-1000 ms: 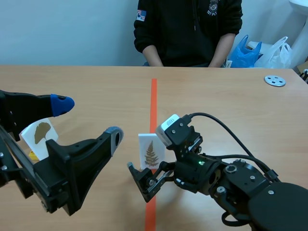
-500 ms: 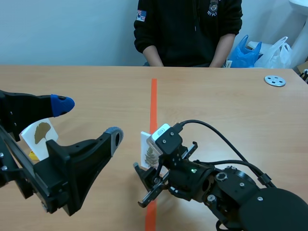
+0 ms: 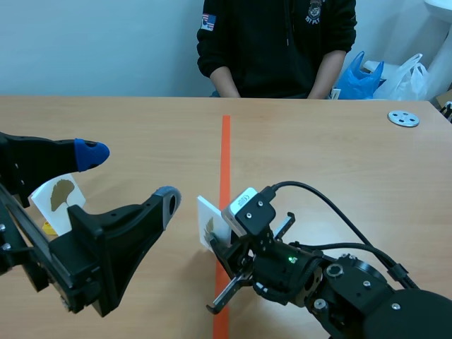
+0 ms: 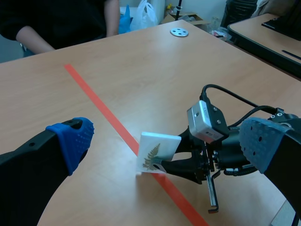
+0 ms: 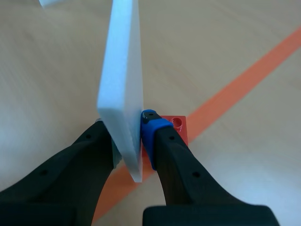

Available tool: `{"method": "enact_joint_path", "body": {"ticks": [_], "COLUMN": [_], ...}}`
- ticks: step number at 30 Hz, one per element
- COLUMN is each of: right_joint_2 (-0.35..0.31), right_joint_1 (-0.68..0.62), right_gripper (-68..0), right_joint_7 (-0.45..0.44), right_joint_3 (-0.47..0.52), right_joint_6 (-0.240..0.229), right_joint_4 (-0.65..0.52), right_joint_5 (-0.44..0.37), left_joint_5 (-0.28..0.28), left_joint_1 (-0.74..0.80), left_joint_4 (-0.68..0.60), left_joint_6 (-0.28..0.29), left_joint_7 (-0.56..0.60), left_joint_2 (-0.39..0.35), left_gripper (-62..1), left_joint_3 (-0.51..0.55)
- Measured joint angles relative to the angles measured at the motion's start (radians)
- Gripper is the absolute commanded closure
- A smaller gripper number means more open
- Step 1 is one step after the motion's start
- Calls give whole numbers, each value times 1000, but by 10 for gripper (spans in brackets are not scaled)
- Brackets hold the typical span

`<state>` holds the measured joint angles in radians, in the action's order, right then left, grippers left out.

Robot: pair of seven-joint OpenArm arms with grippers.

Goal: Sort the leaf by its shape. The table is split by an orange tape line. A compound leaf with several leaflets goes to the left side, a simple leaf with one blade goes to the right side. Return to the home posture when a red brick is placed on the table.

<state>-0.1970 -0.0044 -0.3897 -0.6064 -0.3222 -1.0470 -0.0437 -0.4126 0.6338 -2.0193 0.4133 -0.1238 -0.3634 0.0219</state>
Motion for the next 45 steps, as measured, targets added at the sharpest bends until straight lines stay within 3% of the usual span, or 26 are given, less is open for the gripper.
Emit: {"method": "enact_joint_path", "body": {"ticks": [4,9,16,22,24,28,39,45], "right_joint_2": [-14,-55,-94,-95,-99,-119,-159,-163], "right_joint_1": [-47,-111,-175,-171,-162,-109,143,282], "right_gripper": [-46,-46,-46,-46,-46,-46,-46,-46], "right_joint_7": [-10,-13,21,111,111,109,77,54], "right_joint_3": [56,199,420,612,631,636,634,632], "right_joint_6": [-3,-2,1,107,146,167,188,196], "right_joint_4": [-144,-288,-344,-342,-319,-206,156,366], "right_joint_5": [2,-6,-135,-257,-281,-305,-301,-311], "left_joint_5": [0,0,0,0,0,0,1,31], "left_joint_1": [0,0,0,0,0,0,0,0], "left_joint_4": [0,0,0,0,0,0,0,0], "left_joint_6": [0,0,0,0,0,0,0,0], "left_joint_7": [-3,-4,-4,-4,-4,-7,-8,-8], "left_joint_2": [0,0,0,0,0,0,0,0], "left_gripper": [-623,-623,-623,-623,-623,-623,-623,-623], "left_joint_3": [0,0,0,0,0,0,0,0]}}
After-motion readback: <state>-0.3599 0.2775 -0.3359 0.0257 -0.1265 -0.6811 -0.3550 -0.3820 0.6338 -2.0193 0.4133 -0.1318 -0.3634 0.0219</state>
